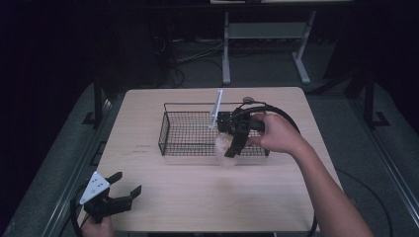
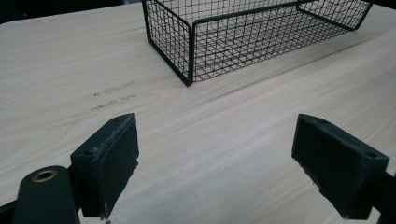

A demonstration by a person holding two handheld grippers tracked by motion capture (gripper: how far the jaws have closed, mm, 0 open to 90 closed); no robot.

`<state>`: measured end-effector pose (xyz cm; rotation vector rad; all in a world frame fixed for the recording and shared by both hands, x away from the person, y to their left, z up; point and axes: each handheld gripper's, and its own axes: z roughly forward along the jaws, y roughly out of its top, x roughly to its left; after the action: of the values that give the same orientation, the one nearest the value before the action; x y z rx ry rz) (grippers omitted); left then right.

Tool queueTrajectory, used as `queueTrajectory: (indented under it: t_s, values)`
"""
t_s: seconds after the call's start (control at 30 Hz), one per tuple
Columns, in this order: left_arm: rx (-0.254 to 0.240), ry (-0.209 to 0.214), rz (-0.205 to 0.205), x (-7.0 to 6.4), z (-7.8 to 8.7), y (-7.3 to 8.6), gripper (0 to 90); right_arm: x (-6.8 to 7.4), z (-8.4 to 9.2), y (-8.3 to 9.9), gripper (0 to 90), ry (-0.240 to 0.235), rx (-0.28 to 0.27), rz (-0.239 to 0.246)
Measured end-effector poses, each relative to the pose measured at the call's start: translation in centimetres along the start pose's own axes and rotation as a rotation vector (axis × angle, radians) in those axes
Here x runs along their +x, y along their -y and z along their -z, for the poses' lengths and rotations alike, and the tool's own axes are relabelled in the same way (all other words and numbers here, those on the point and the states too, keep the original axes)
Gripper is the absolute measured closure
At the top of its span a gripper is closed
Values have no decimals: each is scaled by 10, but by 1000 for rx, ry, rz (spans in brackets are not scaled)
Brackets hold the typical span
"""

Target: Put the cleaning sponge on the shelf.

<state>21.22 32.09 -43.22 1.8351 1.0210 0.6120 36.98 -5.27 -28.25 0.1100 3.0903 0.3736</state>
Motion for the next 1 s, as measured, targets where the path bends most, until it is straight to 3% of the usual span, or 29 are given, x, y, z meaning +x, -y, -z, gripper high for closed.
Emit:
queueTrajectory:
  t_s: [0.6,1.0]
  values:
    - [-2,1,0,0,1,0,139,-22,13,-6,290,26,-18,-33]
    - [-1,4,2,1,0,0,139,-48,5,-7,290,31,-3,-103]
